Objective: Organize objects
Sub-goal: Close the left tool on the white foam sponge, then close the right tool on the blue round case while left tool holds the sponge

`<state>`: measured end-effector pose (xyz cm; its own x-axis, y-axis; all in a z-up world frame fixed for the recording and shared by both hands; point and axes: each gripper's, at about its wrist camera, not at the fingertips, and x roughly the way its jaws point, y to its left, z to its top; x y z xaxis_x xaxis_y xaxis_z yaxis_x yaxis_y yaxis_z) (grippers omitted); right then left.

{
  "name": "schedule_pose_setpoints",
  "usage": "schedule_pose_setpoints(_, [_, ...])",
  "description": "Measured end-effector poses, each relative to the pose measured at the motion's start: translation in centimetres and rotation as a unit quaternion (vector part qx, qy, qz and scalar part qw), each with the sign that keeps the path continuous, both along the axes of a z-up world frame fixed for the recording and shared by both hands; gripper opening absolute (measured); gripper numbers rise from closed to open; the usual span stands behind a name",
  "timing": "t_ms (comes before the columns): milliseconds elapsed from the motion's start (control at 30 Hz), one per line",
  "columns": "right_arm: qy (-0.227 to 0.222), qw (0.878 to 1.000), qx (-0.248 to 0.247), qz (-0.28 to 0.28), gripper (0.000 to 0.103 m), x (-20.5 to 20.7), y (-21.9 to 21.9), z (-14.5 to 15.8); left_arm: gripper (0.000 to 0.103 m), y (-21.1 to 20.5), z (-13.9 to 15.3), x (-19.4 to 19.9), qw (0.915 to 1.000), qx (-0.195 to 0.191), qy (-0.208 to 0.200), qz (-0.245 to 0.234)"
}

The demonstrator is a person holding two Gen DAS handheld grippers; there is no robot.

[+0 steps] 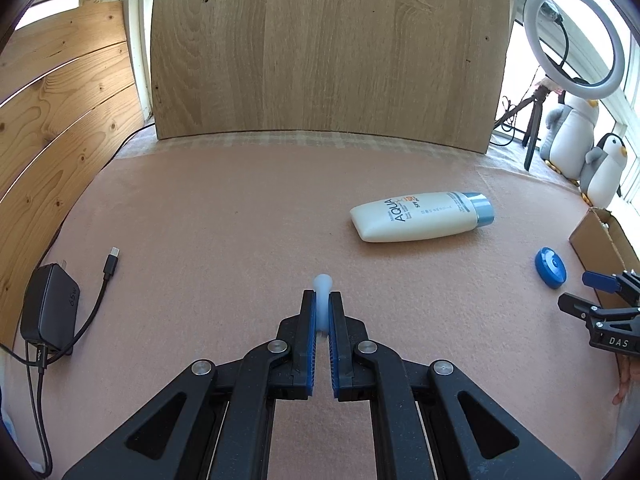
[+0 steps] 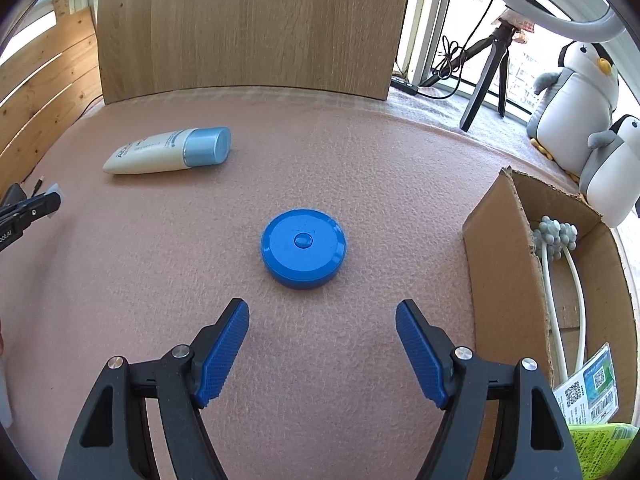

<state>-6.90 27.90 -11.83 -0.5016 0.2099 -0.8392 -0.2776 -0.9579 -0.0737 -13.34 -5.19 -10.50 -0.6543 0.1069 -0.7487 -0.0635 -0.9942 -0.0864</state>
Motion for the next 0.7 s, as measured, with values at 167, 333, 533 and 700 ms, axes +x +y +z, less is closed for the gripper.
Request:
schedule_pose_setpoints(167, [0.007,1.0,0.0,-0.002,0.072,-0.9,0.3,0.2,0.005,-0.6,1.0,0.8,0.9999,0.008,0.007,0.007])
schedule_pose_setpoints(333, [-0.001,1.0,0.009,0.015,0.072,-2.7,-0.2,0.1,0.005,-1.0,2.1,1.6,0.9997,0.014,0.015,0.01])
schedule_pose_setpoints(533, [-0.002,1.0,-0.022,-0.005,0.072,-2.9,1.6,-1.1,0.005,-1.3,3.0,2.4,0.9997,0.015,0.017,0.012])
schedule_pose_setpoints(700, [0.015,0.999,-0.036,-0.008,0.063,-2.6,2.1,-1.2,0.005,-1.1,3.2,2.6,0.9997,0.014,0.014,0.011])
